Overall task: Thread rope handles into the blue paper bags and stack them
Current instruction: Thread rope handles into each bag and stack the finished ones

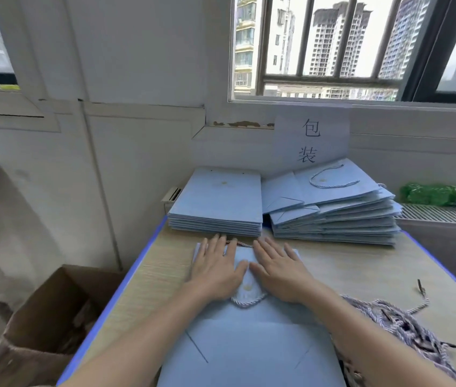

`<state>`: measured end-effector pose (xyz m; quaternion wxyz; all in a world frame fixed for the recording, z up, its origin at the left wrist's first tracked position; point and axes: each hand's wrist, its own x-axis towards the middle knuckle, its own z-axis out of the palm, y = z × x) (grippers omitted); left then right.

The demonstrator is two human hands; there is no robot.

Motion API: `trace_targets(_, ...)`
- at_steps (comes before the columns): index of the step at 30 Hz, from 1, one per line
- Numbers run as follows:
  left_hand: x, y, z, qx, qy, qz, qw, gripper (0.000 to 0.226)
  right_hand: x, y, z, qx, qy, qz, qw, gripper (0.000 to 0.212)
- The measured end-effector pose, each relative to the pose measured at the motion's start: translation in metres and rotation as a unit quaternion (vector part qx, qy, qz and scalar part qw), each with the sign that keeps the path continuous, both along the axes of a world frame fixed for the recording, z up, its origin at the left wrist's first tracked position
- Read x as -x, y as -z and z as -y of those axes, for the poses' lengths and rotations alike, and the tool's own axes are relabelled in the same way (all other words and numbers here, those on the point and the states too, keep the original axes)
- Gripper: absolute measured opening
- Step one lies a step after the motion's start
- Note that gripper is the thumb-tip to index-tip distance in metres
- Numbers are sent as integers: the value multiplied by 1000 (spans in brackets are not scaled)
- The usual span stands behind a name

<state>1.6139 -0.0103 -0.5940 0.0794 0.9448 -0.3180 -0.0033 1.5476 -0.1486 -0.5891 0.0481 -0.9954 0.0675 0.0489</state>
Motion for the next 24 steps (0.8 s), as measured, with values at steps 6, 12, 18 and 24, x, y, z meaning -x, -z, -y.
trace_targets(6,-8,4,-2,-11,27,-17,999,60,-11,-9,-4,28,-50,30,998,54)
trace_targets(12,5,3,-18,3,-9,10,1000,74,-10,9,-4,8,-50,18,999,53)
trace_targets(18,5,5,-19,17,-33,-41,998,93,-6,-9,10,-162,9,118,980,44)
trace_targets(24,1,-8,-25,142,26,10,990,113,13,-22,20,-41,44,112,992,39)
